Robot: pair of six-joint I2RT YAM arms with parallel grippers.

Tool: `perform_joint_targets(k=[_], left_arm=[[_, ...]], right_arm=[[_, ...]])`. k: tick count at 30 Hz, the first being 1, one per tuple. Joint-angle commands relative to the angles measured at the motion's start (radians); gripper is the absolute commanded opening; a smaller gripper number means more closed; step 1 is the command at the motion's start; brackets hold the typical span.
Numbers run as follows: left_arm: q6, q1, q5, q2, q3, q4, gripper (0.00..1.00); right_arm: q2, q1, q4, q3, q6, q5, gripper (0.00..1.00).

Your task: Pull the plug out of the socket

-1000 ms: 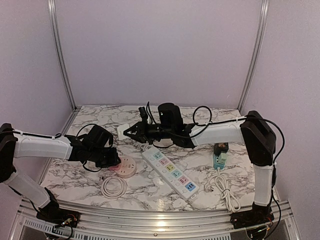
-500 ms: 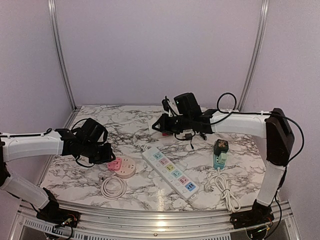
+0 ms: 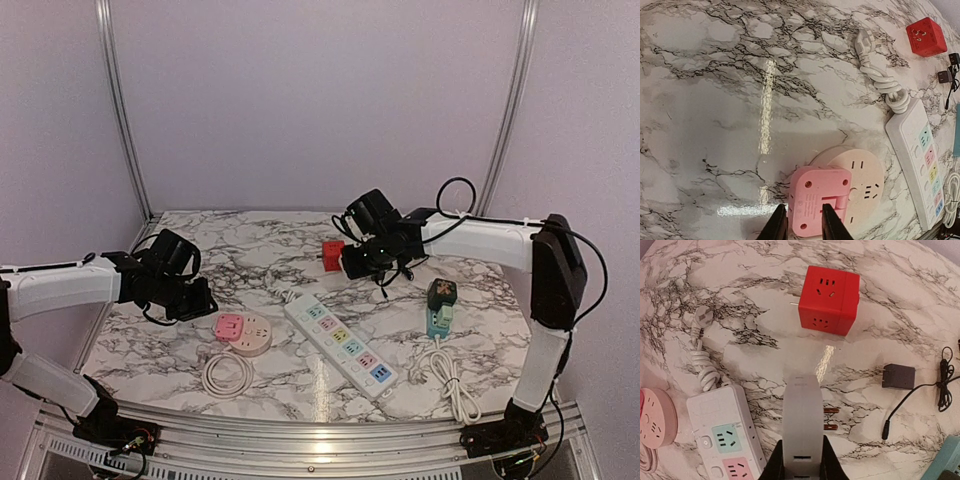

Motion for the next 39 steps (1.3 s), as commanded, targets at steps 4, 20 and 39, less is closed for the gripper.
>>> perform_joint_targets(k=[4,20,39], left_arm=[[0.026,0.037,0.024,-0.039,-0.032,-0.041,0.27],[0.039,0.045,0.036,-0.009,-0.031,-0.045,0.28],[0.038,0.046,0.036,-0.009,-0.048,-0.041,0.3]], right_arm=[[0.085,0.015,-0.139,0.072,-0.082,0.174,0.0],[0.209,0.088,-0.238,0.146,-0.088,0.289,0.14],[0.235,0.148,-0.219,0.191,-0.069,0.203,0.39]])
